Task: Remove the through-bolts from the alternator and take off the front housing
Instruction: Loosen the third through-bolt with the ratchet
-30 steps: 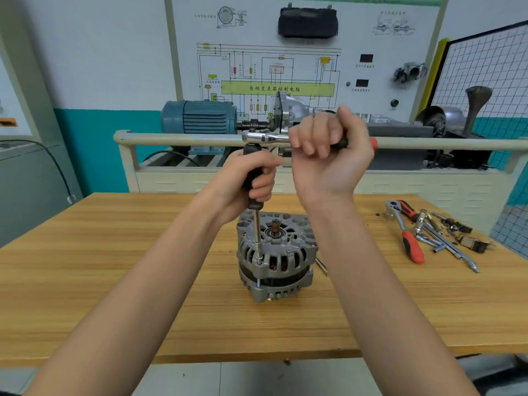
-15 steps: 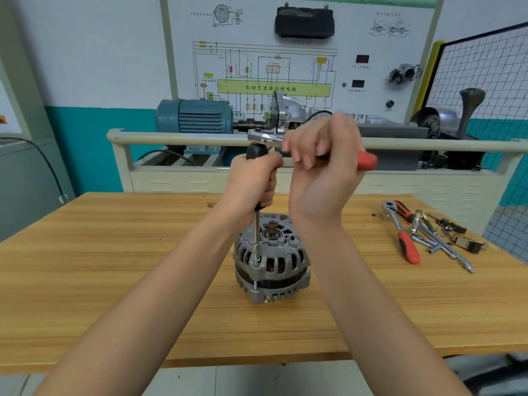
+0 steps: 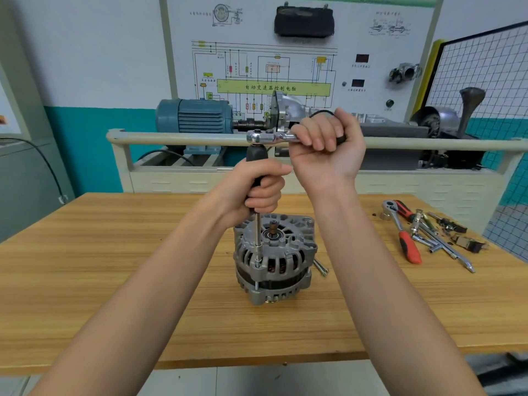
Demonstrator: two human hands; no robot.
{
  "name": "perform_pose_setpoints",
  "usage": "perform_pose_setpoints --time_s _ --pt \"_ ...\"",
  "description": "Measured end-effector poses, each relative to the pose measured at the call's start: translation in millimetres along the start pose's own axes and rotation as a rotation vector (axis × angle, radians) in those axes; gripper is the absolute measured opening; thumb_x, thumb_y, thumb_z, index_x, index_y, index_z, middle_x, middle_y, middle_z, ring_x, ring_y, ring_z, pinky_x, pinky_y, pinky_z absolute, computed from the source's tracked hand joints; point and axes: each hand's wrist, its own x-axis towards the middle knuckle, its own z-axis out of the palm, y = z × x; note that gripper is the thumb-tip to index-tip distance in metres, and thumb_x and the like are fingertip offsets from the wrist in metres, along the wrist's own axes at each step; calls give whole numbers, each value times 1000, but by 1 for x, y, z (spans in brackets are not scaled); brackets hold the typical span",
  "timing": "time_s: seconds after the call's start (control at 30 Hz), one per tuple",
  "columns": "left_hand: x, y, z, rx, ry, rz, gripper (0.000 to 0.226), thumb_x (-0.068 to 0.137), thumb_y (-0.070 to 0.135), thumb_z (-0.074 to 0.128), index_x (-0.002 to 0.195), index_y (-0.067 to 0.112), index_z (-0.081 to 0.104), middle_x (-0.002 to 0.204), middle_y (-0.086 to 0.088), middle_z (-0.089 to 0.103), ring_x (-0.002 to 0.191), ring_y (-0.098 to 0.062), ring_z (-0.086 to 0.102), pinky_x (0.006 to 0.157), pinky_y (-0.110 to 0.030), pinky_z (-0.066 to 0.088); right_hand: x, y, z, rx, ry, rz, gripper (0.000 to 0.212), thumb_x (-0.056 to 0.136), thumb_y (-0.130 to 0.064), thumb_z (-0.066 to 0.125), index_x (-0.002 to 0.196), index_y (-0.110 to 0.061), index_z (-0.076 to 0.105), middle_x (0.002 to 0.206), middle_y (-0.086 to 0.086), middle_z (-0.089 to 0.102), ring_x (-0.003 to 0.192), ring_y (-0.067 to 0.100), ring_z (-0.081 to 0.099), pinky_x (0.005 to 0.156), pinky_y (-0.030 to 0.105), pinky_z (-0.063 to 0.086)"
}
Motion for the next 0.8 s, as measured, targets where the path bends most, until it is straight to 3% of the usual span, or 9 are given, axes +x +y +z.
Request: perform_pose_setpoints --time_s 0.13,0.3,0.4,0.5,0.7,0.8 --pt "5 -3 8 44 216 16 53 88 9 48 39 21 33 34 6 21 29 -8 14 38 -16 12 -10 5 0 -148 -23 -166 51 95 -13 34 45 -17 38 39 -3 27 38 13 27 43 25 30" --pt "11 -8 22 100 562 101 40 85 4 49 53 20 31 38 6 23 33 -10 14 38 -14 16 -33 29 10 -603 -232 -544 35 90 -4 37 58 -18 39 43 -2 34 43 15 33 52 33 33" --pt "10 -10 24 149 626 151 36 83 2 51 57 20 33 38 9 27 36 -9 19 37 -14 18 -44 43 13 -817 -288 -720 33 87 3 37 62 -19 42 47 -3 35 45 15 33 50 39 26" --pt "6 -11 16 126 503 165 38 81 1 54 54 19 33 39 7 25 34 -9 17 37 -15 19 -41 38 13 -705 -269 -628 33 87 -1 38 59 -18 41 43 -1 32 44 16 30 51 38 26" --pt "-3 -8 -1 57 34 149 36 77 11 54 44 18 41 36 3 29 29 -10 24 41 -21 22 -12 0 6 -120 -23 -66 42 84 -12 42 43 -15 36 37 -3 27 36 12 27 41 23 29" --pt "-1 -8 1 24 -73 87 42 81 12 51 41 17 38 32 5 26 26 -6 20 39 -22 13 -4 -2 3 29 36 9 36 80 -11 44 45 -16 34 36 -4 27 33 12 27 38 20 26"
